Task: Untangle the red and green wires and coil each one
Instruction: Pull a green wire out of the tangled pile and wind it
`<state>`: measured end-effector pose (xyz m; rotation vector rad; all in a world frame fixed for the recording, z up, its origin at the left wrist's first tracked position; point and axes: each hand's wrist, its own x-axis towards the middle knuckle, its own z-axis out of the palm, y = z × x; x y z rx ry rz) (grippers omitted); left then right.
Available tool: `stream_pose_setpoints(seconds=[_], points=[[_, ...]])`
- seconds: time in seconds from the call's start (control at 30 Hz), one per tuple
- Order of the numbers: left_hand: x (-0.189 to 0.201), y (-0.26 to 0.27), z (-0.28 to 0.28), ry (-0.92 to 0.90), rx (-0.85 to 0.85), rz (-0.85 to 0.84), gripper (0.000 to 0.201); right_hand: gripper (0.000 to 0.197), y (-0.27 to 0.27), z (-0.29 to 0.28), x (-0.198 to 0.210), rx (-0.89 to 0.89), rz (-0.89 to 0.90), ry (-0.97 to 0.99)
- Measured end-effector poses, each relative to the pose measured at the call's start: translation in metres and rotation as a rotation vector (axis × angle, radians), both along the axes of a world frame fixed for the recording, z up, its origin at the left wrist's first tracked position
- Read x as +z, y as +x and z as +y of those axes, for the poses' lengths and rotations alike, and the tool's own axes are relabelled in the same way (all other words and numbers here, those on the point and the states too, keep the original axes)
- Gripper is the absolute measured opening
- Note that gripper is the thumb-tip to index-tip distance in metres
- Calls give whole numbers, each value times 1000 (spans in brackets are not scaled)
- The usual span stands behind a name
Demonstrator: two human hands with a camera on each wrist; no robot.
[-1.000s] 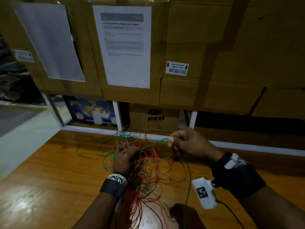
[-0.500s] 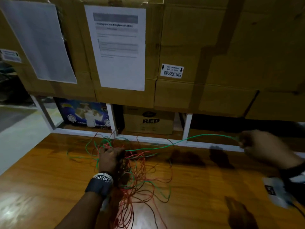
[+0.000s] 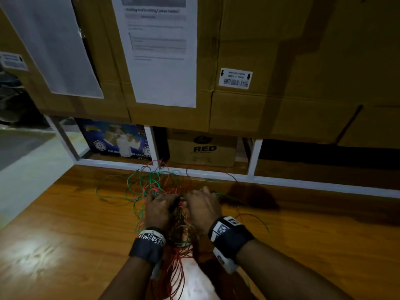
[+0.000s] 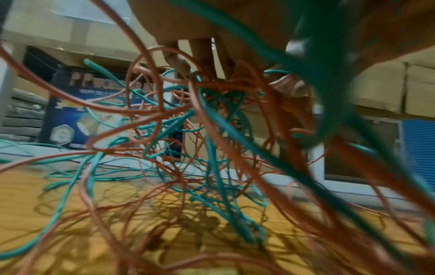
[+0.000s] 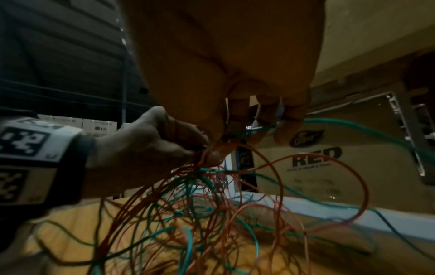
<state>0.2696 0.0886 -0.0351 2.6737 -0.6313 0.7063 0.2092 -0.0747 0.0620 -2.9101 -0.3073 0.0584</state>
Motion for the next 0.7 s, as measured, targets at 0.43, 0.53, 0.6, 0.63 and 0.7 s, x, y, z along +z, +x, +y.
stream_pose_setpoints(seconds=[0.43,0.53,0.6,0.63,0.7], points=[[8,9,24,101,4,143,40,9,-30,-78,101,-170,-230,37],[5,19,50,132,116,230,40,19,-53,-125,132,-262,-358,112],[3,24,70,94,223,307,39,15,-68,-180,151,-345,-456,215],[0,23,83,56,259,327,37,12,-74,-215,160,-403,-536,261],[2,21,98,30,255,276,32,25,-85,-277,165,-511,-623,272]])
